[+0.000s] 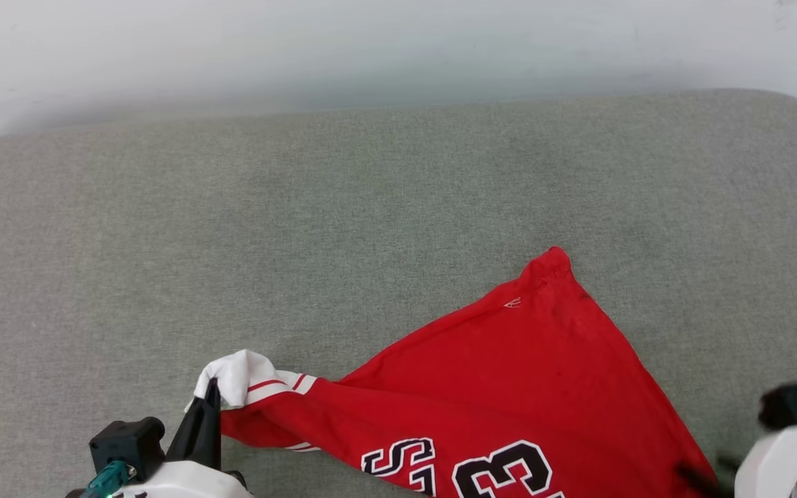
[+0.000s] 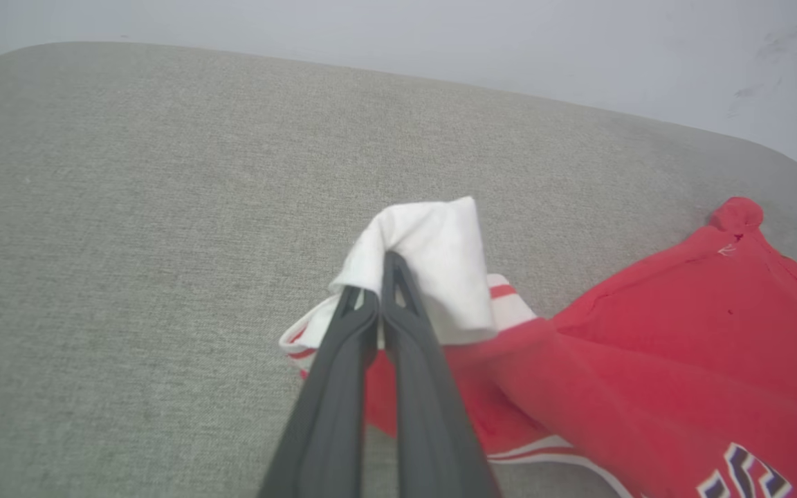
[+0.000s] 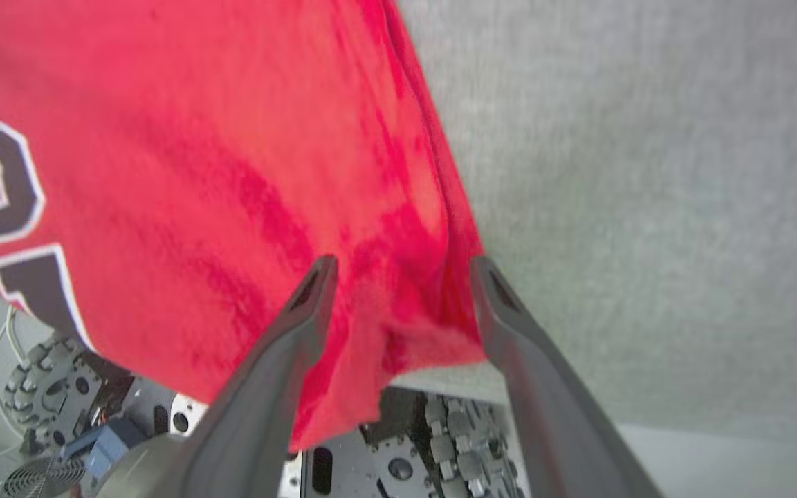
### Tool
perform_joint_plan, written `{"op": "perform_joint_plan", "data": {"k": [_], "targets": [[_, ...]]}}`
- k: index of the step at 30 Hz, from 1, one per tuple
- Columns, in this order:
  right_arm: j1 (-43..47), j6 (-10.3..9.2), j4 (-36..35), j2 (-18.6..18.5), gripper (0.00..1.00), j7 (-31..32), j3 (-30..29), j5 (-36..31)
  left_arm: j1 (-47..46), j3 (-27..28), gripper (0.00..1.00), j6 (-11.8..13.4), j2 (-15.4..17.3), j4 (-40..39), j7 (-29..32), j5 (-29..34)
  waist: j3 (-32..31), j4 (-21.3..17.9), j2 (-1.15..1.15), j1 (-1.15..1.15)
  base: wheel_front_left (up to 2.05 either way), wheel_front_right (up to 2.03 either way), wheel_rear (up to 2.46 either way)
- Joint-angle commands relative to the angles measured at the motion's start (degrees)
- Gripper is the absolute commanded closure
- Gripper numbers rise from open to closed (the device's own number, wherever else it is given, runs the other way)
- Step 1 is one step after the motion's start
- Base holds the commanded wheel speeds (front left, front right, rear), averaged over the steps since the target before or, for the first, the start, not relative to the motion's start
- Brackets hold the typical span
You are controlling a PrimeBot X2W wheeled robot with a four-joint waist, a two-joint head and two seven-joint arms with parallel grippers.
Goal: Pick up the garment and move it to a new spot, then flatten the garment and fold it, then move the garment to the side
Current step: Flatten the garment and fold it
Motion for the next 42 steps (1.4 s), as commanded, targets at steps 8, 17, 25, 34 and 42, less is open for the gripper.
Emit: {"op": "perform_joint_plan", "data": {"k": [8, 17, 25, 34, 42], "targets": [[-13.6, -0.04, 1.4, 5.1, 0.00, -26.1, -3.7, -3.3, -1.8, -0.4, 1.00, 1.1, 0.4, -2.6, 0.2, 1.2, 2.2, 0.5, 0.00, 0.01, 0.00, 0.00, 0.00], [-27.4, -0.03, 9.9, 2.3, 0.00, -20.6, 3.6, -1.6, -4.1, -1.4, 1.00, 1.5, -0.1, -5.6, -0.3, 2.3, 6.9, 2.4, 0.00, 0.01, 0.00, 0.00, 0.00], [-38.9, -0.04, 14.6, -2.1, 0.00, -1.3, 12.2, 3.3, -7.9, -3.5, 1.00, 0.9, -1.5, -7.1, -1.6, 3.5, 12.8, 5.9, 0.00, 0.01, 0.00, 0.00, 0.00], [-41.0, -0.03, 23.3, -0.9, 0.00, 4.6, 20.2, 5.9, -10.4, -4.8, 1.00, 0.3, -3.0, -5.2, -3.3, 3.2, 15.2, 8.6, 0.00, 0.01, 0.00, 0.00, 0.00], [-42.6, -0.02, 23.5, -3.0, 1.00, 1.0, 23.9, 8.6, -9.4, -4.5, 1.00, 0.6, -2.6, -4.1, -3.5, 2.7, 12.2, 8.5, 0.00, 0.01, 0.00, 0.00, 0.00]]}}
